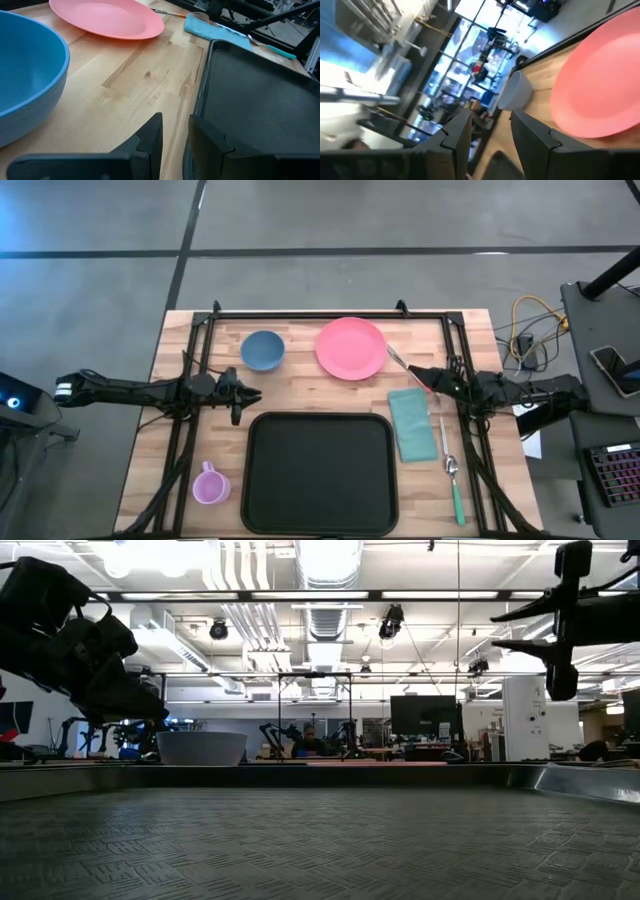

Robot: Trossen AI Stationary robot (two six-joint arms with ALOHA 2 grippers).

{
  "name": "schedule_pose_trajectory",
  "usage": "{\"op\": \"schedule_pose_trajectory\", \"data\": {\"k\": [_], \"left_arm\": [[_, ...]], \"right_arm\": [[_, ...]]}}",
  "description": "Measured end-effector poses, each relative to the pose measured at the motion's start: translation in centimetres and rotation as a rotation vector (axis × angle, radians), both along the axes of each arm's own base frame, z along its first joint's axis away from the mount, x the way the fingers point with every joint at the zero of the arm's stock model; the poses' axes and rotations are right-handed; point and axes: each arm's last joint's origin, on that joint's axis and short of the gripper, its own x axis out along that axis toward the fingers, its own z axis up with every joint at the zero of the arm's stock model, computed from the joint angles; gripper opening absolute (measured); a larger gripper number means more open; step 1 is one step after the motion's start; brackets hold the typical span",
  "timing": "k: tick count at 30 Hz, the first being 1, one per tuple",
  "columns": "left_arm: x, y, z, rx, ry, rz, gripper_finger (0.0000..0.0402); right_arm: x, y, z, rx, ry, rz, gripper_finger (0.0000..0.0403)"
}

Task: Set up tray
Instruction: Put the violet mug on the black tray

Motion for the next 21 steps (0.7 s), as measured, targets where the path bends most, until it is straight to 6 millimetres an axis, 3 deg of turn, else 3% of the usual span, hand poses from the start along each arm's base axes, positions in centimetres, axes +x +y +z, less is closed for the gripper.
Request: {"op": "schedule_pose_trajectory", "data": {"k": [4,14,16,21], "left_arm": [[0.0,0.0,0.0,0.0,0.0,0.0,0.0075],[0.0,0.0,0.1,-0.038,-0.019,0.019,0.0075],[0.2,0.0,0.6,-0.207,-0.098,0.087,0.0075],[0.5,0.0,1.7,-0.881,-0.276,0.33,0.0075]], "right_arm": [[0.4,0.2,0.3,-0.013,-0.018,0.073,0.0127],[1.1,0.2,-0.6,-0.003,0.078,0.042,0.0127],[1.2,0.2,-0.8,0.0,0.09,0.042,0.0127],[1.4,0.2,-1.0,-0.014,0.124,0.041,0.0127]]}}
